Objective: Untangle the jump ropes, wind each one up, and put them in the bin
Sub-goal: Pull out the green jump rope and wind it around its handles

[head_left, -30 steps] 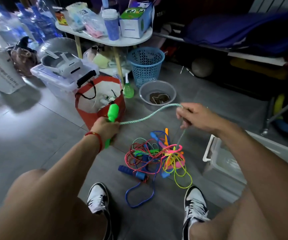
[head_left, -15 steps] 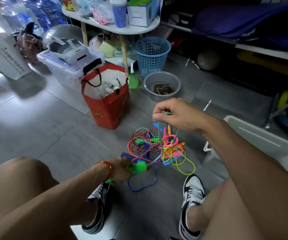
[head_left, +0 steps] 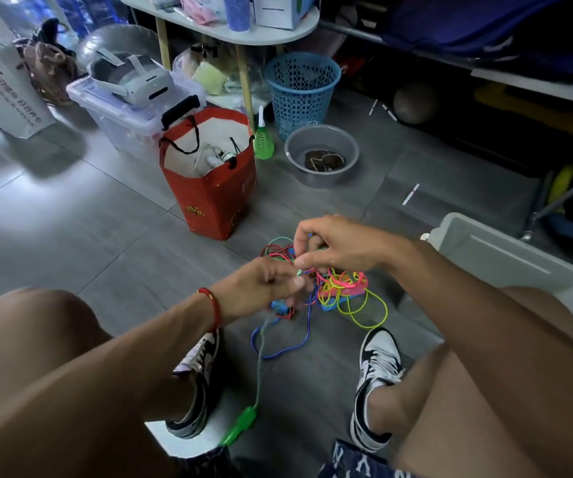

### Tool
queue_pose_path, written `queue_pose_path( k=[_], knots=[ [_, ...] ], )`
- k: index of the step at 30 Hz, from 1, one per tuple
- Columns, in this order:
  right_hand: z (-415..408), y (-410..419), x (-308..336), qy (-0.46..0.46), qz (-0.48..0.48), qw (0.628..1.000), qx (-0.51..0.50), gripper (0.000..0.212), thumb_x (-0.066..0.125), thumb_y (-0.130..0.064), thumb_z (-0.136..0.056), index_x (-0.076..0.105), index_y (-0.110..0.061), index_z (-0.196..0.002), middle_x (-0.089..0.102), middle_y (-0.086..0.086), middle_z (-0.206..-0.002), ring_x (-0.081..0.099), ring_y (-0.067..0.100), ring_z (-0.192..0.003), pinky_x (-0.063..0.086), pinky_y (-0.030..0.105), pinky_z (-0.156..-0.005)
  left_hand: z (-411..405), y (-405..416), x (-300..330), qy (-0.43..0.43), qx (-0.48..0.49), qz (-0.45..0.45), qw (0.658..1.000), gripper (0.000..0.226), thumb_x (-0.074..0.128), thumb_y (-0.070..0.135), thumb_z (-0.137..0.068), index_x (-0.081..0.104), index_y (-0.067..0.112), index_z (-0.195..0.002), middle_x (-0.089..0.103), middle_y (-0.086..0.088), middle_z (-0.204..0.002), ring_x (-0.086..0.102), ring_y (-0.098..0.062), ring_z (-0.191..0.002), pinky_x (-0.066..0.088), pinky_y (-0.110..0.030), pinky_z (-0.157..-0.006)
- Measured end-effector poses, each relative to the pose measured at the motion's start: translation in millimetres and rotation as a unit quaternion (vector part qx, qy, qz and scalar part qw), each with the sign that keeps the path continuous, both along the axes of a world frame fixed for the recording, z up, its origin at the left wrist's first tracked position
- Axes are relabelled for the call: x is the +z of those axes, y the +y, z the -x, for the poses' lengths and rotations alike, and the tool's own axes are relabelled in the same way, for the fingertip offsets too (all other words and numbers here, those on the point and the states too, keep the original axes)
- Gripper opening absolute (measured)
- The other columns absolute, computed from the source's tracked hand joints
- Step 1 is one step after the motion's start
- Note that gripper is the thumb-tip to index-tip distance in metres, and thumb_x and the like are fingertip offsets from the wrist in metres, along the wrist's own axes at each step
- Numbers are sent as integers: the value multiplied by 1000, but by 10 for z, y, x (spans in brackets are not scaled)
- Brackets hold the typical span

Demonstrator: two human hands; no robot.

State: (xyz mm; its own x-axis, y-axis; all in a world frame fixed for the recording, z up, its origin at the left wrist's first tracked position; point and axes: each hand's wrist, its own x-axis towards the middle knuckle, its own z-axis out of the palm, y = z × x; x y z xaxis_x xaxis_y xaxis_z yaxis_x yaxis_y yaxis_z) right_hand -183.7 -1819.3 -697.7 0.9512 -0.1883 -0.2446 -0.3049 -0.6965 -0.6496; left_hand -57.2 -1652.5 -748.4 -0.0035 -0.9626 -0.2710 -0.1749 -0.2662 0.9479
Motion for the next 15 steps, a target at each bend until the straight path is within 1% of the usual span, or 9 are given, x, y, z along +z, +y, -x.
queue_pose_path(
  k=[2, 4, 6, 7, 8, 10, 12, 13, 15],
  knots=[
    [102, -220, -147, 79, 54, 995, 2, 24, 73, -49, -86, 61, -28, -84, 61, -10, -66, 56, 7, -65, 46, 30, -64, -91, 51, -56, -35, 12, 1, 999, 24, 51, 16, -104, 70, 5, -93, 65, -5, -70, 63, -19, -75, 51, -30, -77],
    [294, -524, -307, 231, 146, 962, -15, 29, 68, -51, -89, 60, -26, -78, 58, -10, -73, 58, 16, -83, 46, 37, -88, -290, 103, -59, -72, -4, -42, 997, 30, 52, 22, -103, 71, 15, -82, 69, -6, -72, 59, -18, -74, 50, -32, -78],
    [470, -740, -430, 308, 238, 918, -76, 23, 63, -43, -93, 62, -23, -80, 62, -7, -87, 58, 21, -105, 18, 64, -114, -508, 146, -75, -145, -56, -128, 979, 33, 49, 16, -102, 72, 17, -78, 74, -7, -77, 60, -13, -72, 48, -28, -73],
    [514, -795, -469, 308, 264, 909, -95, 18, 61, -39, -94, 63, -23, -85, 65, -4, -94, 56, 21, -113, 4, 70, -114, -564, 179, -113, -184, -93, -189, 960, 33, 47, 10, -100, 74, 17, -81, 76, -9, -82, 61, -12, -72, 47, -26, -71],
    [517, -798, -475, 282, 266, 917, -94, 16, 59, -38, -95, 64, -24, -89, 66, -4, -99, 56, 21, -116, 4, 68, -115, -579, 203, -176, -212, -133, -256, 934, 32, 45, 5, -97, 75, 12, -88, 77, -14, -89, 63, -14, -75, 47, -26, -70],
    [460, -705, -421, 177, 183, 964, -70, 14, 61, -41, -95, 64, -28, -91, 69, -7, -95, 64, 20, -109, 33, 50, -110, -507, 237, -317, -294, -211, -348, 865, 29, 46, 4, -95, 74, 0, -104, 75, -19, -102, 66, -22, -87, 49, -22, -73],
    [391, -526, -300, 86, 64, 993, -57, 12, 64, -43, -93, 69, -32, -93, 73, -6, -86, 70, 19, -92, 52, 39, -87, -374, 244, -386, -377, -204, -351, 833, 31, 56, 12, -96, 65, 1, -123, 68, -13, -115, 64, -25, -107, 50, -23, -85],
    [362, -450, -263, 56, 42, 997, -45, 12, 64, -43, -93, 70, -33, -95, 73, -4, -84, 70, 18, -86, 54, 38, -81, -304, 222, -355, -367, -148, -329, 857, 43, 62, 17, -96, 55, 6, -137, 62, -9, -128, 59, -23, -119, 45, -21, -93],
    [318, -299, -221, 11, 42, 999, -24, 11, 65, -40, -94, 72, -32, -96, 70, -6, -79, 67, 10, -78, 52, 32, -75, -165, 96, -221, -230, -54, -212, 948, 65, 71, 21, -92, 40, 16, -149, 54, 0, -140, 51, -11, -129, 37, -12, -99]
  ],
)
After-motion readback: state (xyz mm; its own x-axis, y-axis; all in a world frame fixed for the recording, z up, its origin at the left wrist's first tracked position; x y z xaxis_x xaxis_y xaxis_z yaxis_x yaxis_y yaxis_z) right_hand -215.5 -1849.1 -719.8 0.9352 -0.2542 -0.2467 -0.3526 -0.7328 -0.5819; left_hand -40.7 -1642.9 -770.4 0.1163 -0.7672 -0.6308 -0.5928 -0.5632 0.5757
